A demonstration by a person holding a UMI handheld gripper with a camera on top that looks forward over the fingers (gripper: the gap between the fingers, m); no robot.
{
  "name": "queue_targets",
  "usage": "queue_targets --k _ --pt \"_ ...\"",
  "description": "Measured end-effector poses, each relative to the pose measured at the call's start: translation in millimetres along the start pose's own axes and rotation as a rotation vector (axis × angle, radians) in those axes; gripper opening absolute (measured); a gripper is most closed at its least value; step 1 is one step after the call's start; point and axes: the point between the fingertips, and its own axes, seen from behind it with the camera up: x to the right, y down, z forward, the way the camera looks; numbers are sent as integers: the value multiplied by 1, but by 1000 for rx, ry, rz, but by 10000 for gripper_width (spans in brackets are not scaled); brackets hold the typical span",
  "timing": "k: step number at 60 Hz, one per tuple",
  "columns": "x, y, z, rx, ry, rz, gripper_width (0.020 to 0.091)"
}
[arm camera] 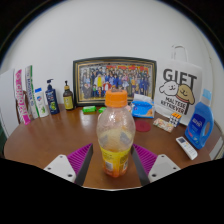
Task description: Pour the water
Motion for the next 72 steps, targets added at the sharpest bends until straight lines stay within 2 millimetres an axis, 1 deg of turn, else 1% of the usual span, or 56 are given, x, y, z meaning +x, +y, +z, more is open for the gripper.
queue_targets --k 4,5,7,9,10,12,13,14,15,16,18,19,21,23,26,29,33,38,47,54,59,64,69,72 --pt "1 3 14 2 16 -2 682" --pt "2 4 16 3 23 -3 646" --pt "8 1 19 15 44 -7 588" --pt "12 -1 19 26 70 -7 476" --pt "12 -2 20 29 69 -1 439" --pt "12 -1 21 29 66 14 438" --pt "12 -2 21 30 66 19 397" --pt "14 -2 22 30 68 22 387" --pt "14 -2 21 27 69 25 402" --pt "14 -2 22 24 69 26 343" --pt "16 -3 21 17 78 24 348" --pt "18 -4 21 16 86 20 299" --pt "22 -7 20 20 106 8 296" --pt "24 -11 20 21 122 -15 268" --pt "29 -19 19 19 147 -38 267" --pt "36 -31 17 27 168 -58 266" --pt "50 -52 17 35 205 -110 265" --pt "76 -84 22 41 272 -241 265" --pt "132 -139 45 13 400 -569 264" --pt "163 -177 72 -18 483 -888 264" --pt "176 -191 95 -55 533 -1119 265" --pt "187 -197 117 -93 559 -1324 264" --pt "192 -199 134 -140 585 -1500 265" --pt "191 -200 142 -151 595 -1604 266"
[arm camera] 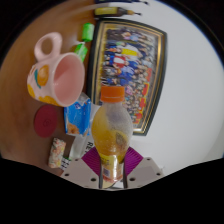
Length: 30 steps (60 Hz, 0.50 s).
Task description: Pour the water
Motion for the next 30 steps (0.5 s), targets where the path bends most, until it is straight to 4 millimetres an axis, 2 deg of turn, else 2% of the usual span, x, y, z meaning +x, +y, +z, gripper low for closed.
queue_targets --k 10,24,30 --pt "3 -19 15 47 81 -268 267" --pt "-2 -29 16 83 64 -262 267" --pt "-4 -24 15 84 28 -140 268"
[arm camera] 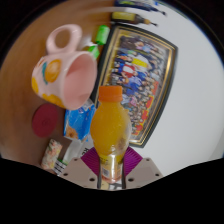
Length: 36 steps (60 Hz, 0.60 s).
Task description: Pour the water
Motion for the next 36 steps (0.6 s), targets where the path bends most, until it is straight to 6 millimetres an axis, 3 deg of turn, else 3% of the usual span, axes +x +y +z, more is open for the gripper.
queue_targets --k 10,21,28,36 --pt "7 10 -13 7 -86 482 268" --pt "11 12 -33 -13 -207 1187 267" --pt "-8 1 -34 12 -335 1549 265" --pt "-32 -21 -27 77 -413 1759 270"
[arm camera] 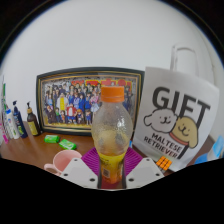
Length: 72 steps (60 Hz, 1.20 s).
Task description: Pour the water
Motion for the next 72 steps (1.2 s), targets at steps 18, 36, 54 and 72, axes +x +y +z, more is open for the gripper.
queue_targets --k 18,36,54,72 --pt "-12 56 36 -10 -42 102 276" --pt "-13 64 39 35 -27 76 490" --pt "-7 79 -2 -114 17 94 848" --pt "-29 65 -111 -150 26 8 845"
